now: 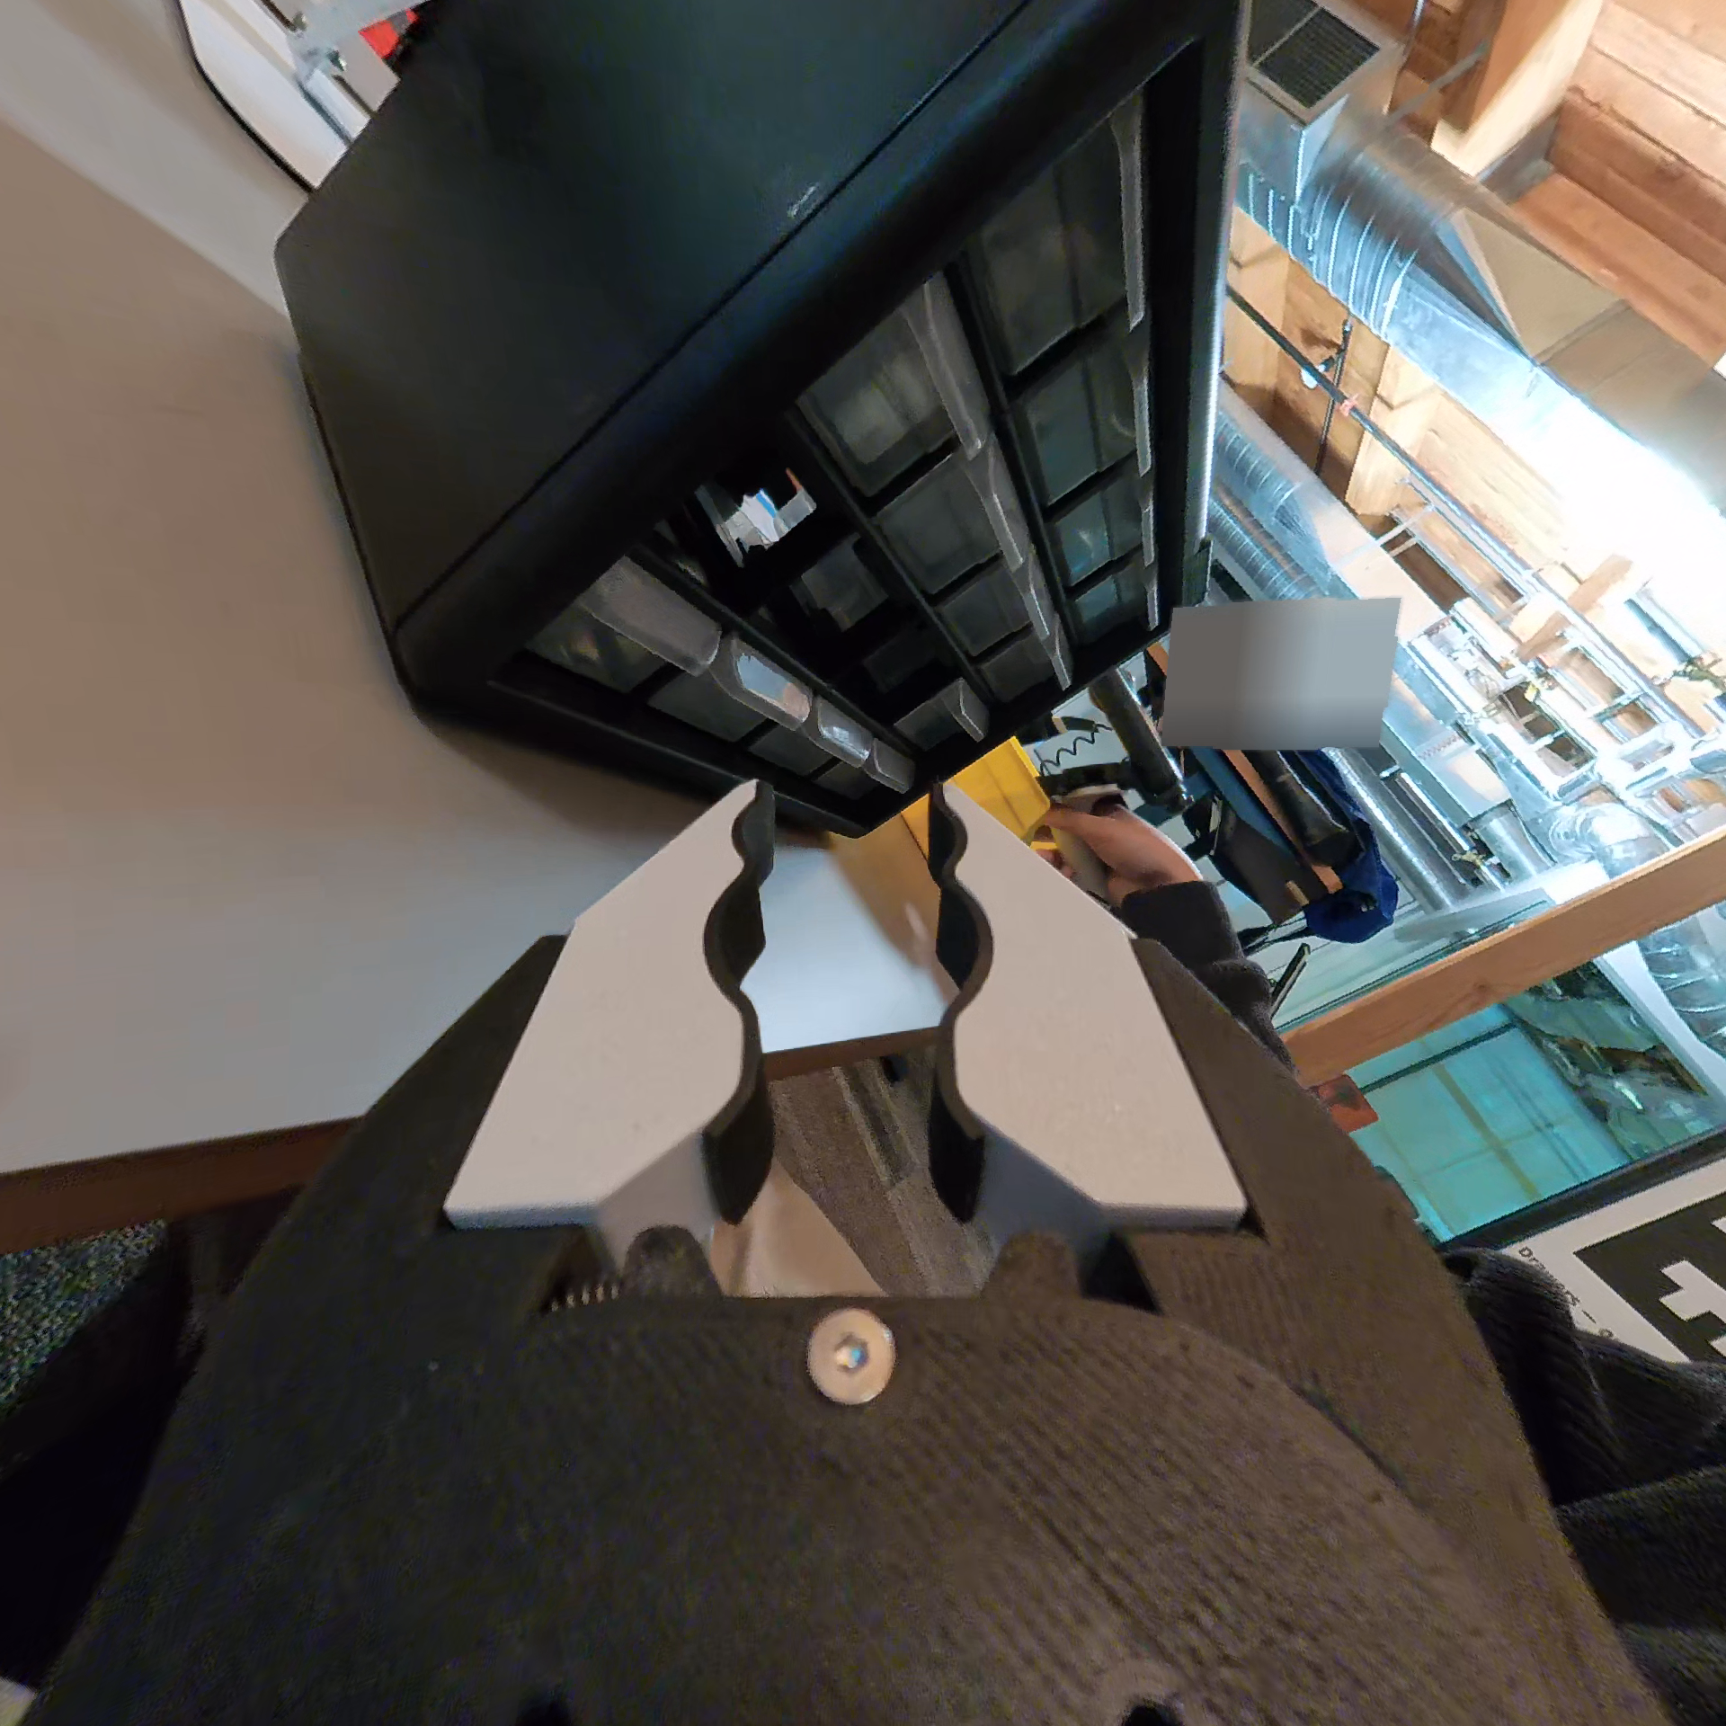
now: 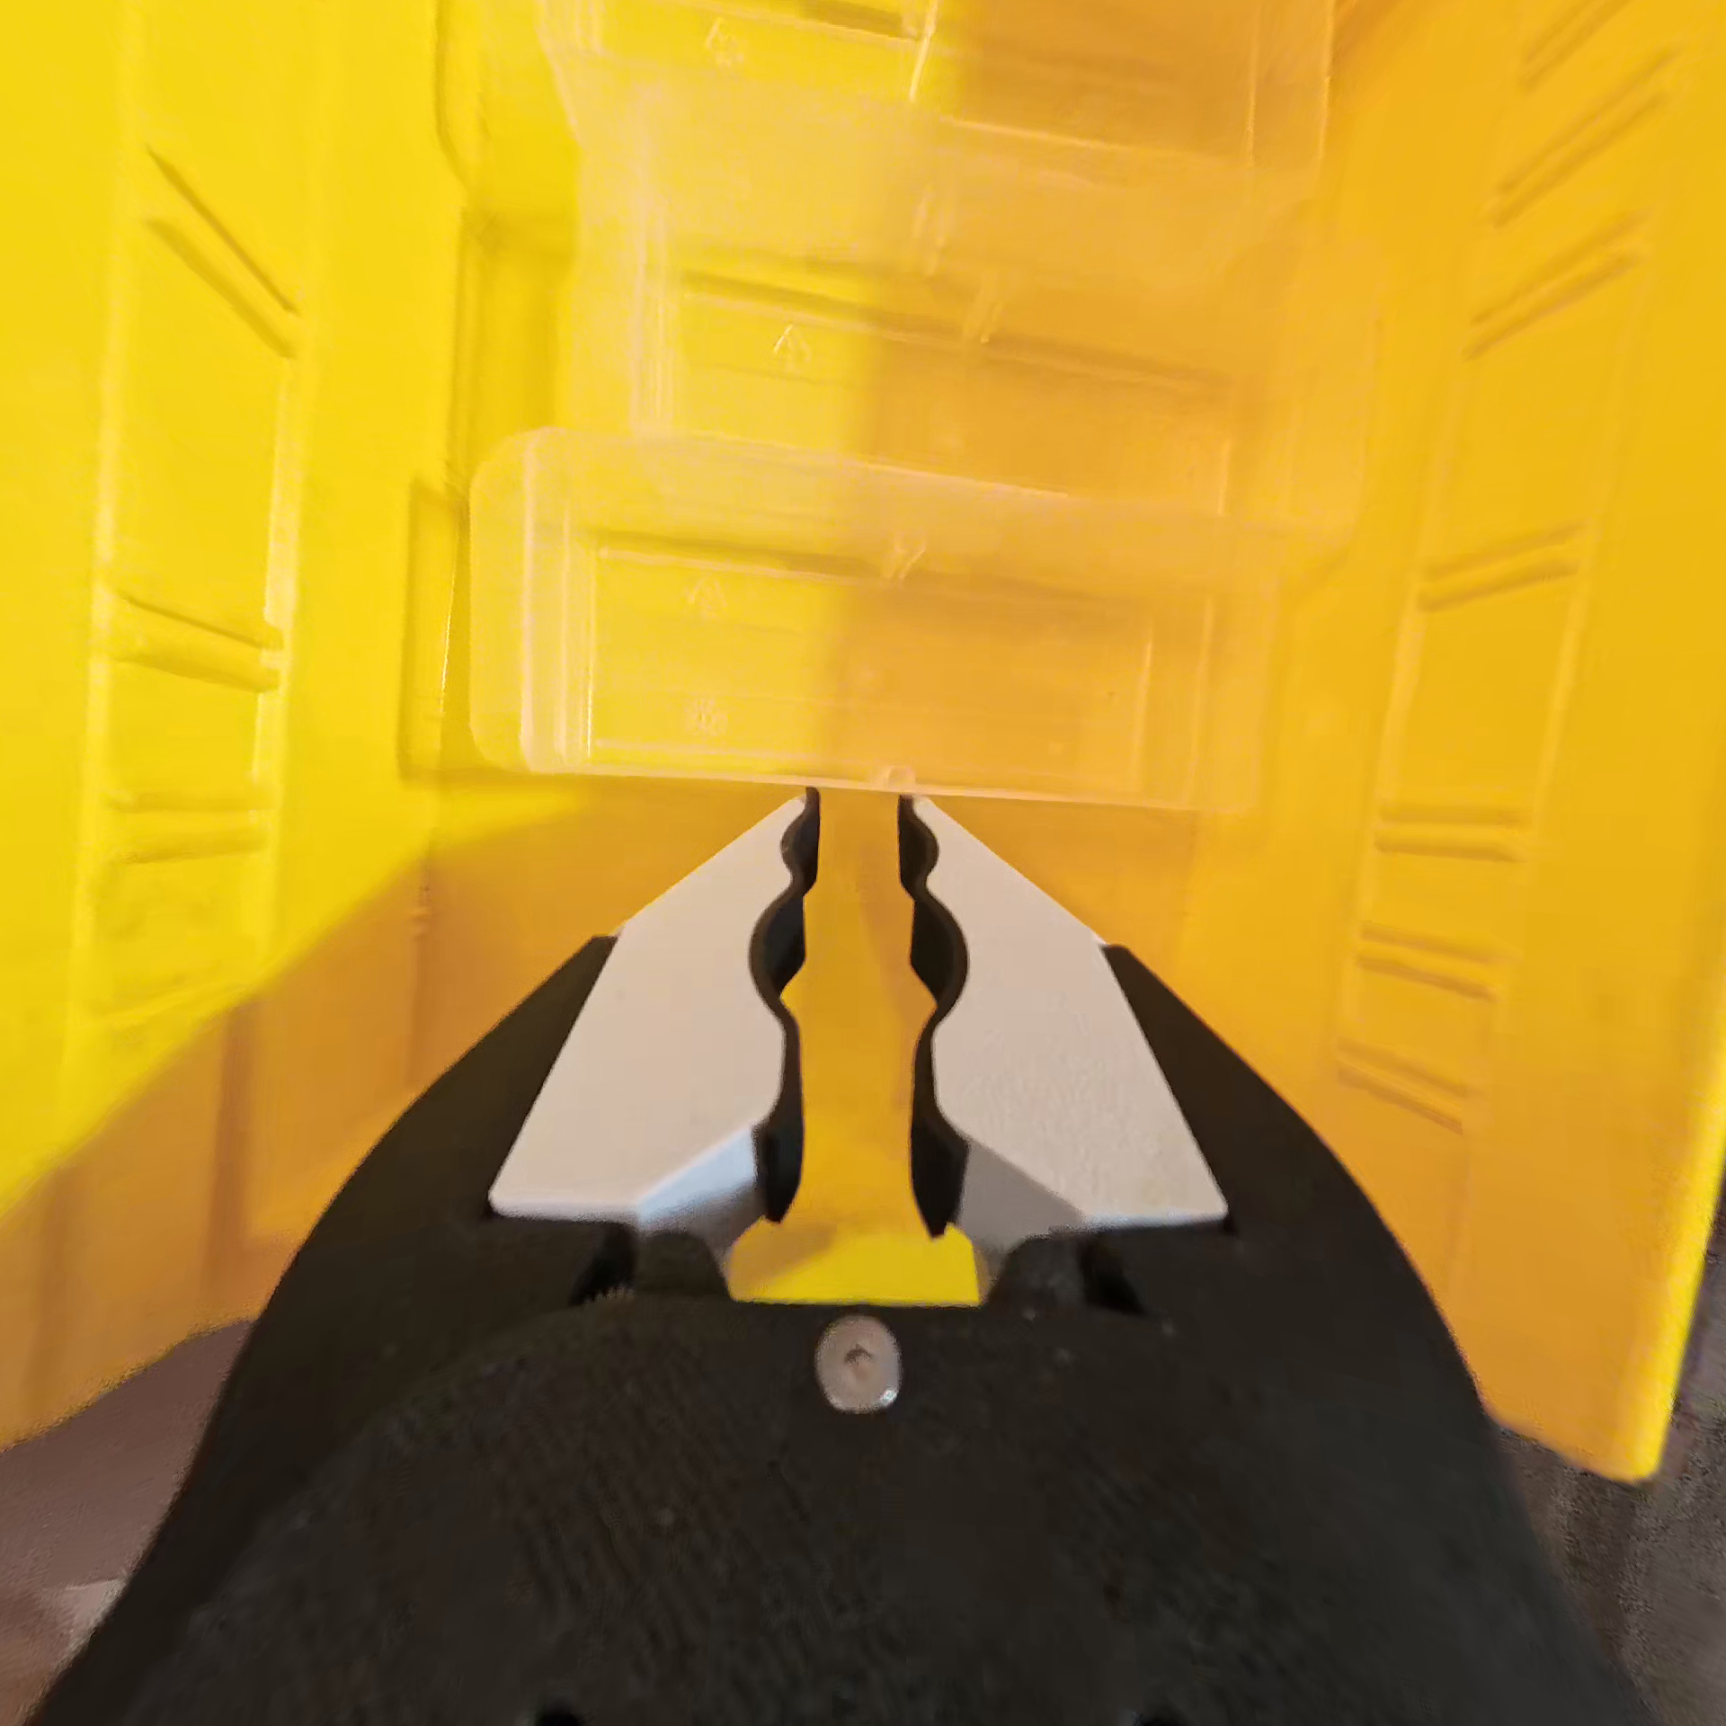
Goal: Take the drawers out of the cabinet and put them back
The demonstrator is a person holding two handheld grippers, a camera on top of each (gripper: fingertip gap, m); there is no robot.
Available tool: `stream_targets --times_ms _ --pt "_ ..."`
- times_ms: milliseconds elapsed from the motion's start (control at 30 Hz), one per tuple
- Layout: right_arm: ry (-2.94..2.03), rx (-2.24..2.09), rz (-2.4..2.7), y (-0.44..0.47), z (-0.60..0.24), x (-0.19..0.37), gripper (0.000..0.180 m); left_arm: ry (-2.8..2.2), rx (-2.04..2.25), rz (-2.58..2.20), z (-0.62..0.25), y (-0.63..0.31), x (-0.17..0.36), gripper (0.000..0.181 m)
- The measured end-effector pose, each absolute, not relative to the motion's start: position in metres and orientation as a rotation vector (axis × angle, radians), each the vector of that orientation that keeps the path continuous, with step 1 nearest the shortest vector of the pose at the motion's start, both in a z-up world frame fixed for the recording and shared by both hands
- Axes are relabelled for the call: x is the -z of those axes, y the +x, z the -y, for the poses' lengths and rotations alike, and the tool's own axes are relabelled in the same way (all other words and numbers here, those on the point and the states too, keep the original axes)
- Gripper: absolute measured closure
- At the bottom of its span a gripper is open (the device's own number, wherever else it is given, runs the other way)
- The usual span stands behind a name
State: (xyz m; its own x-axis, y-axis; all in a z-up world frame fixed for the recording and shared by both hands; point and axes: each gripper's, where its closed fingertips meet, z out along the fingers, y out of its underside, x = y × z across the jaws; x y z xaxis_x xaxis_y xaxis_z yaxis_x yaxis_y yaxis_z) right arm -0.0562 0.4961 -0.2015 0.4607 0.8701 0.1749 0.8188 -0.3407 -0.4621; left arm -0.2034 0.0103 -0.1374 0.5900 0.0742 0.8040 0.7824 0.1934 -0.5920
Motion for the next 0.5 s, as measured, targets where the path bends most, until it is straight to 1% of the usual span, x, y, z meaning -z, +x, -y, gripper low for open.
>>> stream_targets --times_ms 100,300,400,467,500 --pt "-2.192 -0.103 1.436 -0.065 -0.497 0.205 0.167 -1.306 0.599 0.837 -0.01 -0.202 0.14 0.15" --pt "-2.177 -0.097 1.452 -0.071 -0.493 0.208 0.161 -1.321 0.608 0.827 -0.012 -0.2 0.14 0.15" --pt "-2.131 -0.04 1.446 -0.066 -0.496 0.196 0.157 -1.328 0.62 0.816 -0.016 -0.198 0.14 0.15" --pt "-2.106 -0.072 1.41 -0.065 -0.495 0.182 0.156 -1.339 0.627 0.803 -0.019 -0.196 0.14 0.149" --pt "-2.095 -0.099 1.387 -0.065 -0.493 0.173 0.153 -1.345 0.631 0.796 -0.022 -0.195 0.14 0.149"
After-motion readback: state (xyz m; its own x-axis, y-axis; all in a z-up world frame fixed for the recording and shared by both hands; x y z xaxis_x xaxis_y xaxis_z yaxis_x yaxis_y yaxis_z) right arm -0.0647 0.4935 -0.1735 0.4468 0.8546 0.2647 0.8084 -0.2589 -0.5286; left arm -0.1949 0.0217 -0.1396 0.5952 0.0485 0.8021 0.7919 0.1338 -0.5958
